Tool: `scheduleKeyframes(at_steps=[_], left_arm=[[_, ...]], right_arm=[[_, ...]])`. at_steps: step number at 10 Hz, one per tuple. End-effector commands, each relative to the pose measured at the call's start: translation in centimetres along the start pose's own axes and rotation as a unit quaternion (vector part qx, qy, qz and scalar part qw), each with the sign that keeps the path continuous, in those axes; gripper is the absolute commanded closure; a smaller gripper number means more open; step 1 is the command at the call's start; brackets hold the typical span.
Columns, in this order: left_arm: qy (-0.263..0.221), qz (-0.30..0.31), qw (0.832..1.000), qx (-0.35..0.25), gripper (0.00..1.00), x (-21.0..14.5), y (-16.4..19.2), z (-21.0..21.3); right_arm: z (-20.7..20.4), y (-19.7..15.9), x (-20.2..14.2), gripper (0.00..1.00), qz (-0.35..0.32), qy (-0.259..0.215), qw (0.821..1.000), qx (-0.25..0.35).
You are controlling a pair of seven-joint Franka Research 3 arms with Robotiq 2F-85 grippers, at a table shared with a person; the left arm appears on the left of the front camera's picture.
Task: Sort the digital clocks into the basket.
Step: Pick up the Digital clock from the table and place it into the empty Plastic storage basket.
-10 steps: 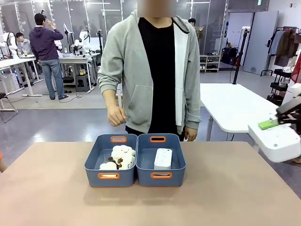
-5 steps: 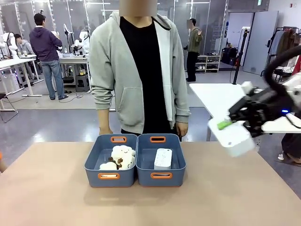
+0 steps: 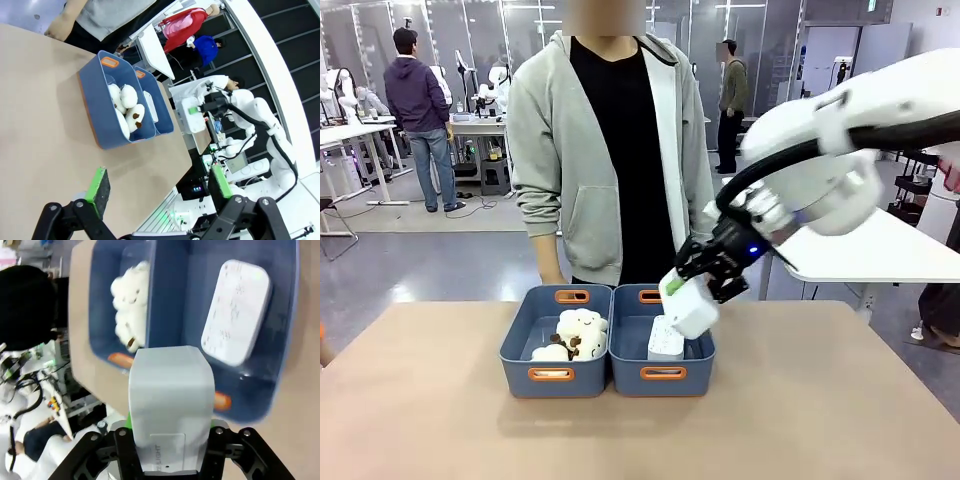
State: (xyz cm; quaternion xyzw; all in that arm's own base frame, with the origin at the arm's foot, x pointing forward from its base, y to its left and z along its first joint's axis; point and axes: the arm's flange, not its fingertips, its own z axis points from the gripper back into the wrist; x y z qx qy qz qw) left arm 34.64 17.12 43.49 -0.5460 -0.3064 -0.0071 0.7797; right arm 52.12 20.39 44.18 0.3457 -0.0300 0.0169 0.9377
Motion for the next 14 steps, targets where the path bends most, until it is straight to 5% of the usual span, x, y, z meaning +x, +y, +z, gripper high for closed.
scheduleKeyframes(at_steps=[1,7,8,10,11,14], left_arm=[[-0.011,-0.004,1.000,-0.013,0.00,0.1,-0.1,0.0],[-0.011,-0.004,1.000,-0.013,0.00,0.1,-0.1,0.0],[-0.011,-0.004,1.000,-0.013,0.00,0.1,-0.1,0.0],[-0.011,-0.004,1.000,-0.013,0.00,0.1,-0.1,0.0],[-0.011,-0.004,1.000,-0.013,0.00,0.1,-0.1,0.0],[-0.011,-0.004,1.000,-0.013,0.00,0.1,-0.1,0.0]], right_arm=[[-2.2,1.2,3.3,1.00,-0.052,-0.023,0.998,-0.032],[-8.8,-0.6,7.3,1.00,-0.117,-0.025,0.992,-0.043],[-8.8,-0.8,7.5,0.42,-0.119,-0.027,0.992,-0.044],[-8.9,-0.9,7.4,0.12,-0.120,-0.028,0.991,-0.045],[-9.0,-1.0,7.3,0.00,-0.119,-0.028,0.991,-0.049],[-7.8,-0.8,6.4,0.00,-0.111,-0.031,0.992,-0.044]])
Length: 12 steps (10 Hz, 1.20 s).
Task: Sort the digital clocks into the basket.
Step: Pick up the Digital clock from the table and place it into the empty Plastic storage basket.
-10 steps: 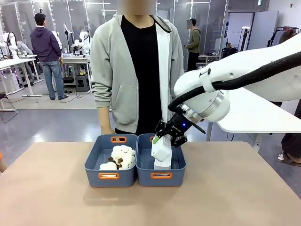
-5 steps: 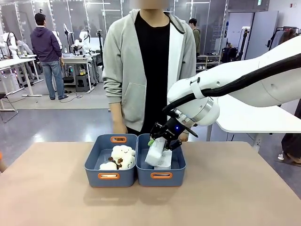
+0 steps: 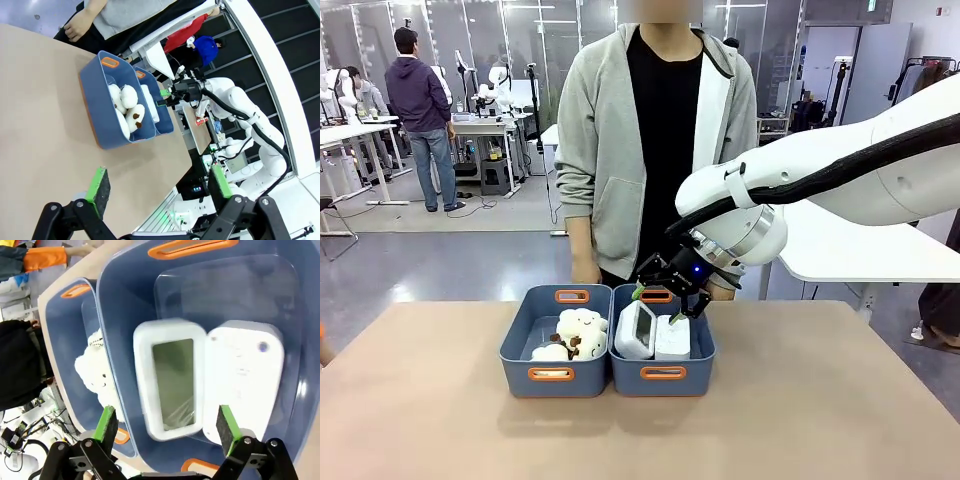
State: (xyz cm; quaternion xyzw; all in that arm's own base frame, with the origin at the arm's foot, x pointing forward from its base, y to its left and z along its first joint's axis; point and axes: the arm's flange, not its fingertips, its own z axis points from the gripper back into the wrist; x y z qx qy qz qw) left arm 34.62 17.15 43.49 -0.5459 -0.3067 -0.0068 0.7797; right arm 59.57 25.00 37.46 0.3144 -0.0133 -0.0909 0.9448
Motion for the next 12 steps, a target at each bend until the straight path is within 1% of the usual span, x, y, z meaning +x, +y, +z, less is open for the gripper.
scheduleKeyframes(at_steps=[1,2,3,4,12], left_arm=[[-0.011,-0.005,1.000,-0.013,0.00,0.1,-0.1,-0.1],[-0.011,-0.005,1.000,-0.013,0.00,0.1,-0.1,-0.1],[-0.011,-0.005,1.000,-0.013,0.00,0.1,-0.1,-0.1],[-0.011,-0.005,1.000,-0.013,0.00,0.1,-0.1,-0.1],[-0.011,-0.005,1.000,-0.013,0.00,0.1,-0.1,-0.1]], right_arm=[[1.4,0.2,-1.1,0.00,-0.003,-0.012,1.000,-0.003],[2.3,0.1,-1.6,0.00,0.000,-0.010,1.000,0.006],[3.9,-0.7,-2.9,0.00,0.015,0.005,1.000,0.007],[1.3,0.6,-0.4,0.00,0.004,-0.007,1.000,0.003],[1.3,0.6,-0.4,0.00,0.004,-0.007,1.000,0.003]])
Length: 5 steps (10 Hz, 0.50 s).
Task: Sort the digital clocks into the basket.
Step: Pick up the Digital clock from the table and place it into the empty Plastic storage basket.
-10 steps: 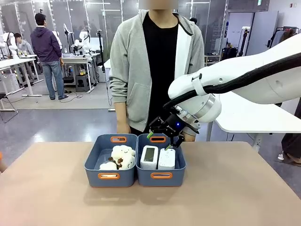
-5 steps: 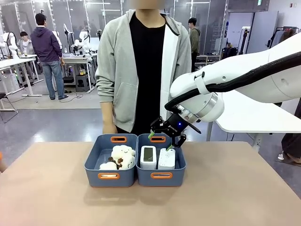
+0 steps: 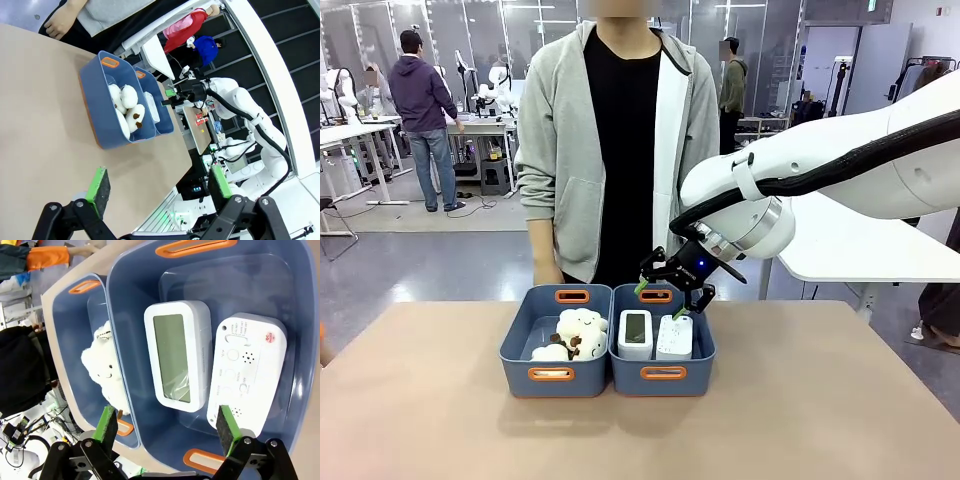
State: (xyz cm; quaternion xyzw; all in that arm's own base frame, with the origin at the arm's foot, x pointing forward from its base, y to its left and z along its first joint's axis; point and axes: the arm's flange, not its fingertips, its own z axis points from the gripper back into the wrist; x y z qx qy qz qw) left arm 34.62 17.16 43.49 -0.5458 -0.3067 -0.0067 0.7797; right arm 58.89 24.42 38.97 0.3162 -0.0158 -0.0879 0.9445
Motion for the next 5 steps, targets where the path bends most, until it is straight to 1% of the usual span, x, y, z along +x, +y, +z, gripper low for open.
scheduleKeyframes(at_steps=[1,5], left_arm=[[-0.011,-0.005,1.000,-0.013,0.00,0.11,-0.06,-0.06],[-0.011,-0.005,1.000,-0.013,0.00,0.11,-0.06,-0.06]], right_arm=[[-0.27,0.24,0.21,0.00,0.001,-0.006,1.000,0.001],[0.03,0.04,0.02,0.00,0.000,0.000,1.000,0.000]])
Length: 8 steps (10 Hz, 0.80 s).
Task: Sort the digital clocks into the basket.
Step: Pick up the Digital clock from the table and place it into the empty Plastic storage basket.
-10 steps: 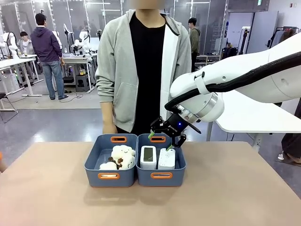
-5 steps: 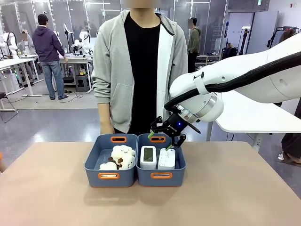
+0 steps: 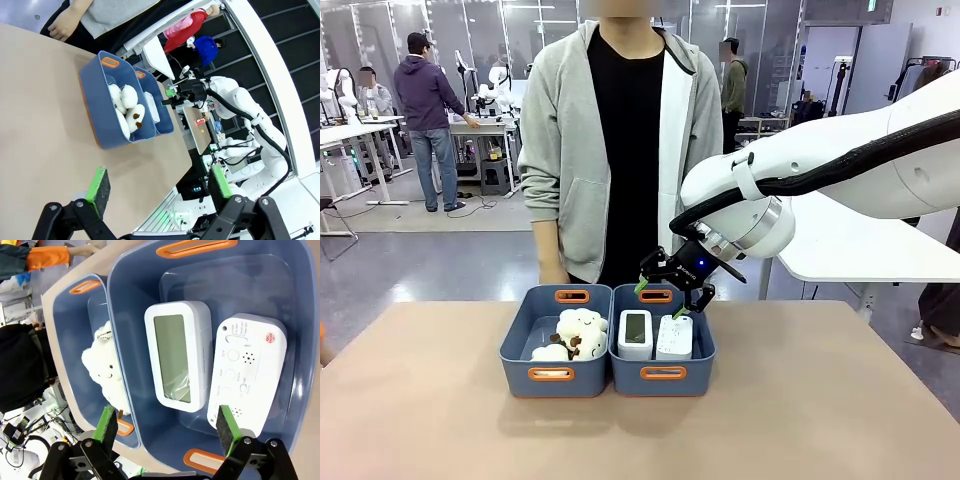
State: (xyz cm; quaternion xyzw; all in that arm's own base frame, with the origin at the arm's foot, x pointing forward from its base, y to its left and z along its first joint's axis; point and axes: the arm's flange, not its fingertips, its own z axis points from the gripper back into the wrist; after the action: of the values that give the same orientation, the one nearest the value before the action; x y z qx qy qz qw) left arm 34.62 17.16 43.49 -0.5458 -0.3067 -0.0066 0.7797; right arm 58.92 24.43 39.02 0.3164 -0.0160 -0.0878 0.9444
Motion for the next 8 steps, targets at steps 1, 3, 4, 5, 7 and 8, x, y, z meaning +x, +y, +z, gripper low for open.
scheduleKeyframes(at_steps=[1,3,4,5,7,8], left_arm=[[-0.011,-0.005,1.000,-0.013,0.00,0.1,-0.1,-0.1],[-0.011,-0.005,1.000,-0.013,0.00,0.1,-0.1,-0.1],[-0.011,-0.005,1.000,-0.013,0.00,0.1,-0.1,-0.1],[-0.011,-0.005,1.000,-0.013,0.00,0.1,-0.1,-0.1],[-0.011,-0.005,1.000,-0.013,0.00,0.1,-0.1,-0.1],[-0.011,-0.005,1.000,-0.013,0.00,0.1,-0.1,-0.1]], right_arm=[[2.3,-0.4,-1.1,0.00,0.003,-0.004,1.000,-0.006],[9.0,-0.9,-4.8,0.00,0.016,-0.064,0.998,0.005],[12.3,-2.3,-6.0,0.00,0.003,-0.046,0.997,0.058],[15.8,-4.6,-6.5,0.00,-0.014,-0.027,0.993,0.116],[22.1,-10.3,-7.5,0.00,-0.003,0.009,0.982,0.189],[24.3,-12.8,-7.7,0.00,0.010,0.017,0.973,0.228]])
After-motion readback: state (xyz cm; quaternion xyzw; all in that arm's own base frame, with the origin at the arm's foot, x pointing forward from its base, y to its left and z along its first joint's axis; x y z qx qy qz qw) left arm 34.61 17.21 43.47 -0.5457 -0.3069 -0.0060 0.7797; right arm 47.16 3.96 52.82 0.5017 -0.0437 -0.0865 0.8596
